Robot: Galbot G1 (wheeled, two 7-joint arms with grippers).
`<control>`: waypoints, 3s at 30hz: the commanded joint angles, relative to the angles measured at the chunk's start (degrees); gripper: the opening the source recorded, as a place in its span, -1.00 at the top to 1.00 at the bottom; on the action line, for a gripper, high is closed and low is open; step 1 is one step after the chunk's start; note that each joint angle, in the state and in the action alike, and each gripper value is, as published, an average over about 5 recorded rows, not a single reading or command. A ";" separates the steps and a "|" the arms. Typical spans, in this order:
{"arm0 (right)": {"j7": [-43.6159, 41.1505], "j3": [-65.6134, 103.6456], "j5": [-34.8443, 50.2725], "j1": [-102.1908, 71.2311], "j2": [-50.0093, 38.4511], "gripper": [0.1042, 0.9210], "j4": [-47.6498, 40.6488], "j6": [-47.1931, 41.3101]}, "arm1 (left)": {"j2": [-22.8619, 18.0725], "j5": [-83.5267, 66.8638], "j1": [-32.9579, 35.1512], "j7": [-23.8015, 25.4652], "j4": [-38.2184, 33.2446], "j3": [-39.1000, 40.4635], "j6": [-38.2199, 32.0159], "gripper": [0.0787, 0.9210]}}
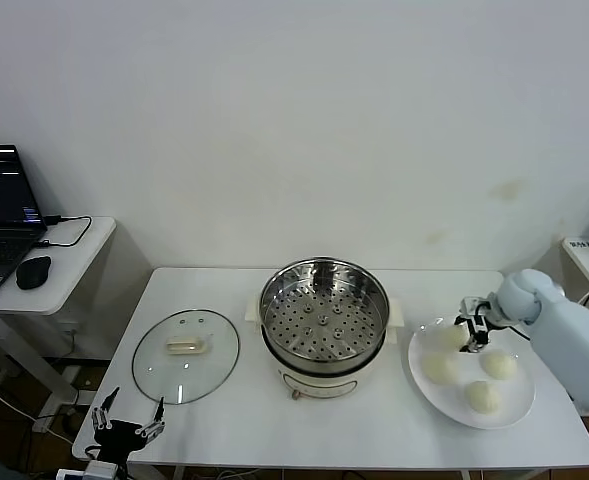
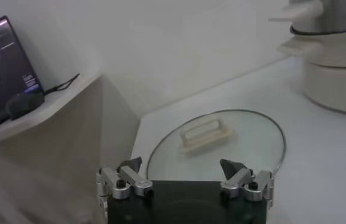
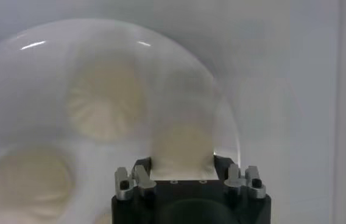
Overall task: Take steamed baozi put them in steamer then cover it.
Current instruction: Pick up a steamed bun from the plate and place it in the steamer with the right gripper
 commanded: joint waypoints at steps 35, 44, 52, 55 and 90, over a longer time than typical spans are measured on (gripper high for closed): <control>-10.60 -25.40 -2.79 36.30 35.21 -0.32 -15.05 51.61 | -0.10 0.29 1.67 -2.94 0.20 -3.58 -0.26 -0.77; -6.79 -28.93 -8.35 34.75 34.34 -0.32 -10.95 53.83 | -0.13 0.32 1.67 -3.05 0.70 -3.48 -0.20 -0.77; -5.61 -30.11 -7.07 32.78 35.68 -0.32 -13.88 53.30 | -0.26 0.35 1.40 -3.08 0.81 -3.06 -0.13 -0.77; -5.57 -29.62 -6.80 31.91 36.19 -0.32 -14.14 53.03 | -0.47 0.43 1.38 -3.07 0.91 -3.06 -0.10 -0.77; -7.24 -28.15 -2.27 28.59 36.38 -0.75 -16.63 46.74 | -1.09 0.85 1.15 -3.25 2.47 -2.54 -0.11 -0.77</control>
